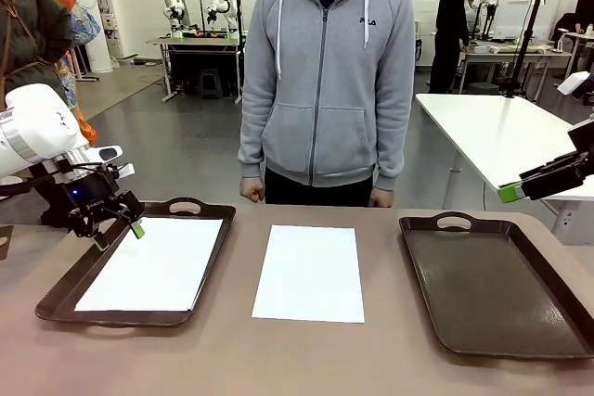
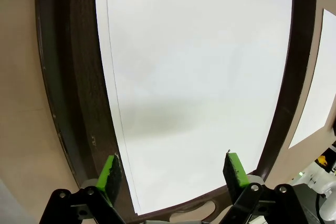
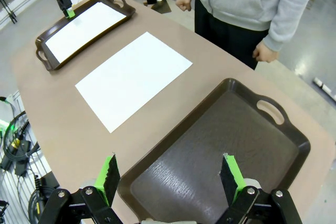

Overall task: Sort the A4 documents.
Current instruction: Receive the A4 Paper.

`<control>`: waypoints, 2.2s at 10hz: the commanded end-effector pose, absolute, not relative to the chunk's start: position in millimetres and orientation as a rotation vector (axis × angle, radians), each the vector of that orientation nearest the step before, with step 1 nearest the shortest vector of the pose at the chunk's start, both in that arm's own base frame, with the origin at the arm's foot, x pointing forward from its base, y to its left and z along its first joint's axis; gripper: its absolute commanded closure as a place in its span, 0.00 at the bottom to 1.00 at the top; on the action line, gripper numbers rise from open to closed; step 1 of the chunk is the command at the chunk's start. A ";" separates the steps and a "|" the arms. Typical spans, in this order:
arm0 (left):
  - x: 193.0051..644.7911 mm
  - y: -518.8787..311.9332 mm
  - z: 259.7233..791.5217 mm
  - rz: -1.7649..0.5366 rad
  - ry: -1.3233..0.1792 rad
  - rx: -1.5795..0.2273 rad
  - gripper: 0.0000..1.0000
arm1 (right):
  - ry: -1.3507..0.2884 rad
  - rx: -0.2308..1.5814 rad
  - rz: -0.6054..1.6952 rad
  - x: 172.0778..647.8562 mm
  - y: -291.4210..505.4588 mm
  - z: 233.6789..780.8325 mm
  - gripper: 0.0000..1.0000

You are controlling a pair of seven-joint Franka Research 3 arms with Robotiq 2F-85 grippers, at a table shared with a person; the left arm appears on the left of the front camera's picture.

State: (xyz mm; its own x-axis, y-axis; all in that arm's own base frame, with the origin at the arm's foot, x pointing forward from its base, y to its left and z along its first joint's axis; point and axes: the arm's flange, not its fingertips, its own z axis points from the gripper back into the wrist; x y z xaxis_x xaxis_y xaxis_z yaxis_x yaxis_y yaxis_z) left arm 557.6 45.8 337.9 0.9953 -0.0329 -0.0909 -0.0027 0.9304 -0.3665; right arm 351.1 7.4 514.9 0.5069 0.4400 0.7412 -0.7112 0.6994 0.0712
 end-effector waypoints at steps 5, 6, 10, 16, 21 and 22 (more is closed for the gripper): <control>559.6 47.2 338.0 -0.026 0.086 -0.369 0.00 | -0.765 0.413 0.720 352.2 7.5 512.8 0.00; 559.6 47.2 338.0 -0.026 0.086 -0.369 0.00 | -0.765 0.413 0.720 352.2 7.5 512.8 0.00; 572.2 0.3 409.4 -0.132 0.105 -0.102 0.00 | -0.765 0.413 0.720 352.2 7.5 512.8 0.00; 463.2 13.2 528.2 -0.598 -0.525 -0.530 0.00 | -0.765 0.413 0.720 352.2 7.5 512.8 0.00; 398.3 20.4 552.2 -0.955 -0.739 -0.573 0.00 | -0.765 0.413 0.720 352.2 7.5 512.8 0.00; 383.6 17.6 557.5 -0.925 -0.784 -0.512 0.00 | -0.765 0.413 0.720 352.2 7.5 512.8 0.00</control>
State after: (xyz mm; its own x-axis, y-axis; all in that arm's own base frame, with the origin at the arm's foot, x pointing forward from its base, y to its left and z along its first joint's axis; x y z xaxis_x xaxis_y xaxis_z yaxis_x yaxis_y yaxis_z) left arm 399.1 13.6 559.5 0.3811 -0.5227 0.7626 0.8742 0.4721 -0.1132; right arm 351.1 7.4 514.9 0.5072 0.4402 0.7409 -0.7110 0.6996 0.0711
